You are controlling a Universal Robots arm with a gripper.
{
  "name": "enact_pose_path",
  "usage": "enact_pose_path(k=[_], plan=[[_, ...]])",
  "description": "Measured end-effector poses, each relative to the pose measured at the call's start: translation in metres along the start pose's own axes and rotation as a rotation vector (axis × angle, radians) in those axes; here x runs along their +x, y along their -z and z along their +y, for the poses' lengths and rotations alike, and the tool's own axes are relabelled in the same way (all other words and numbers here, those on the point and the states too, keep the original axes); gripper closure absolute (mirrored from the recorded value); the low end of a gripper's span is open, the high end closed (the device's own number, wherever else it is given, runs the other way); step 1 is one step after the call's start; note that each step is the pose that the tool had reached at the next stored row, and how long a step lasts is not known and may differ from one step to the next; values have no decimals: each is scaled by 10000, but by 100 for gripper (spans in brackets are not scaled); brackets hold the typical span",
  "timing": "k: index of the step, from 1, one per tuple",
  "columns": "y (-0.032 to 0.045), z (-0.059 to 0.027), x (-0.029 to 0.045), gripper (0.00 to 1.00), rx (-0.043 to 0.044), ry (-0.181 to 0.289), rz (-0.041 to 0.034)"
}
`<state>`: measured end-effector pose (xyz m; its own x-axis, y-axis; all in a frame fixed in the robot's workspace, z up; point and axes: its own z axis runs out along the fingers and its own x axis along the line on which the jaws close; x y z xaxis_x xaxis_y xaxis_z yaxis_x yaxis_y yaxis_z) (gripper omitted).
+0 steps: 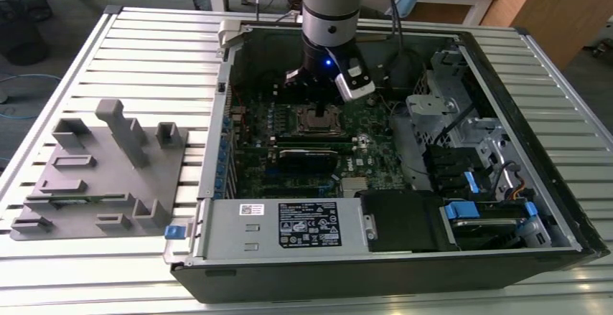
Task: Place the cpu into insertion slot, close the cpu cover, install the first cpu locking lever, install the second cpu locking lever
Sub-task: 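Install the second cpu locking lever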
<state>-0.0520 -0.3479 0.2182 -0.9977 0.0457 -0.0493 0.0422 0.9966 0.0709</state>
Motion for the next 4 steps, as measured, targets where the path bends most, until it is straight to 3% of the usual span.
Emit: enact_pose_path(k=[4], plan=[[-4, -1, 25, 89, 0, -1, 0]])
